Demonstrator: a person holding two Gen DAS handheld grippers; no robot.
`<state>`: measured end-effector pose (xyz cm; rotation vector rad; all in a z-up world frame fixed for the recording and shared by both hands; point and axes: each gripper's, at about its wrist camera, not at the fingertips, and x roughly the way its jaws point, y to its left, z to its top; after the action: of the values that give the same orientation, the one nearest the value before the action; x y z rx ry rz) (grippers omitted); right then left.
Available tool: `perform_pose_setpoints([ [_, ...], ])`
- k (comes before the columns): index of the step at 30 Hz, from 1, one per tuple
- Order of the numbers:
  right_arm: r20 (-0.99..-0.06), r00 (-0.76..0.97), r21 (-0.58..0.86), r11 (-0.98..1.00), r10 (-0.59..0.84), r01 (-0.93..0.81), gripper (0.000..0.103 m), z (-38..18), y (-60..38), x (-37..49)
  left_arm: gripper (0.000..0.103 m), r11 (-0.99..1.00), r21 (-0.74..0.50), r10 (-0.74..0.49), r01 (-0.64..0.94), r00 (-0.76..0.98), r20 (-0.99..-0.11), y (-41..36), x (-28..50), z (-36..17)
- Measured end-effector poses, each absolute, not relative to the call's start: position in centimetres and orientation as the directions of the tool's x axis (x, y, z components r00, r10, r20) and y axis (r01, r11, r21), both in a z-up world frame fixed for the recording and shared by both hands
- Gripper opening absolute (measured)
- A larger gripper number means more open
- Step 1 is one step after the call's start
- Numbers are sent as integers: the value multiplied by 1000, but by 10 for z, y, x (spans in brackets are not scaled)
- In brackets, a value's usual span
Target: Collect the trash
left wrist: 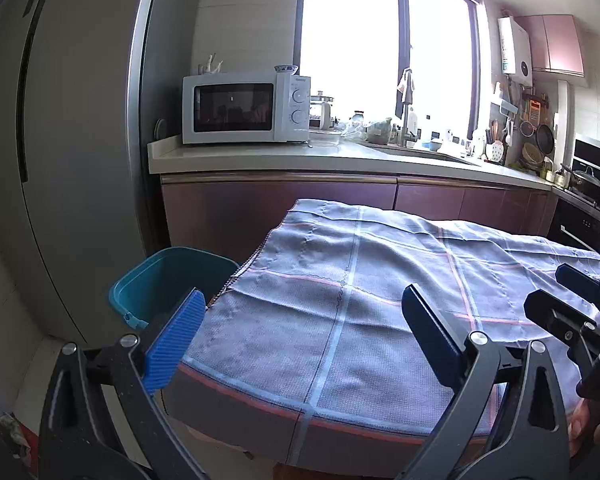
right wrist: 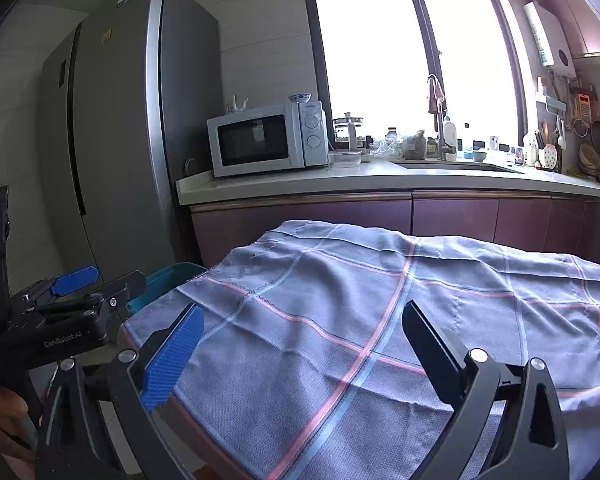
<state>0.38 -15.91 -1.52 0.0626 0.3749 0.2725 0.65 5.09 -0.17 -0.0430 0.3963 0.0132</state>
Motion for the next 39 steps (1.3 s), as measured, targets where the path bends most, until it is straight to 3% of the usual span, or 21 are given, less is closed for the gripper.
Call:
perform_pose_setpoints([
  [39,-342,912,94,974,226,-206,96,-16,-160,-10,97,999,-30,28,-42,932,-361,42,-5,-1],
])
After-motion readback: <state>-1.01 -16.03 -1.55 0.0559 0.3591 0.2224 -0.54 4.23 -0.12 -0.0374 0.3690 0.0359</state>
